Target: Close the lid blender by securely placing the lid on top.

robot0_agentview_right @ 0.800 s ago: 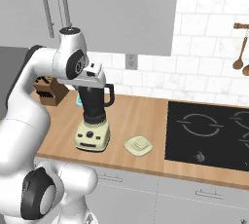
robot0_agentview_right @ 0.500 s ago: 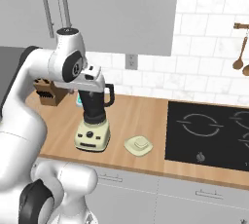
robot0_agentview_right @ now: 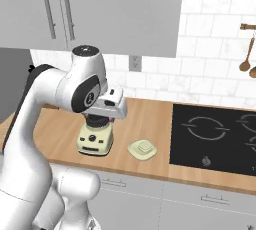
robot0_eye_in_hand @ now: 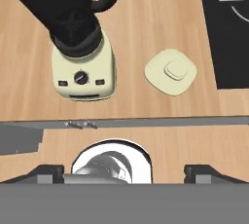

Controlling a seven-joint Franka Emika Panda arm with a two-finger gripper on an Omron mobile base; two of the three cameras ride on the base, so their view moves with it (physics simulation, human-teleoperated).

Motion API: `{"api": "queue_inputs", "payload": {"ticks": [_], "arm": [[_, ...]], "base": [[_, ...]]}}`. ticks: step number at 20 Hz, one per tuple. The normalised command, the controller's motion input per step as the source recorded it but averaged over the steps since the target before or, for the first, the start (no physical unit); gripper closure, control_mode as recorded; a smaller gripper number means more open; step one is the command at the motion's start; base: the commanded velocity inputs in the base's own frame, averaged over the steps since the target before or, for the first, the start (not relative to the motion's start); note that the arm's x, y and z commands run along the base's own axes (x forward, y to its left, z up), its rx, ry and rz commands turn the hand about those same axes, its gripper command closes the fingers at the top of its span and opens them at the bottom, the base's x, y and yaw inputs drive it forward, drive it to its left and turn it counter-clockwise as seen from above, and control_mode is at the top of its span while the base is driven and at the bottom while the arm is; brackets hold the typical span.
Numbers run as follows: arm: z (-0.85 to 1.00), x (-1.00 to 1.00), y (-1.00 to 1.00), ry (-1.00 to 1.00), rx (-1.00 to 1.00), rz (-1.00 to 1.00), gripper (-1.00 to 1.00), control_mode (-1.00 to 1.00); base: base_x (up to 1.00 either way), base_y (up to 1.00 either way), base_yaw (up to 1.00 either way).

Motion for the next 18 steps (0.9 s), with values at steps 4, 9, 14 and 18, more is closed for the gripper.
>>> {"api": "queue_inputs", "payload": {"ticks": [4, 9, 14, 18], "arm": [[-0.12, -0.01, -1.00, 0.00, 0.01, 0.10, -1.00, -1.00], [-0.04, 0.38, -0.92, -0.03, 0.00, 0.28, -1.00, -1.00], [-0.14, 0.64, -0.42, -0.02, 0.00, 0.20, -1.00, -1.00], [-0.20, 0.31, -0.08, -0.03, 0.00, 0.15, -1.00, -1.00]], "base": [[0.00, 0.00, 0.00], [0.00, 0.00, 0.00], [0.00, 0.00, 0.00], [0.00, 0.00, 0.00]]}}
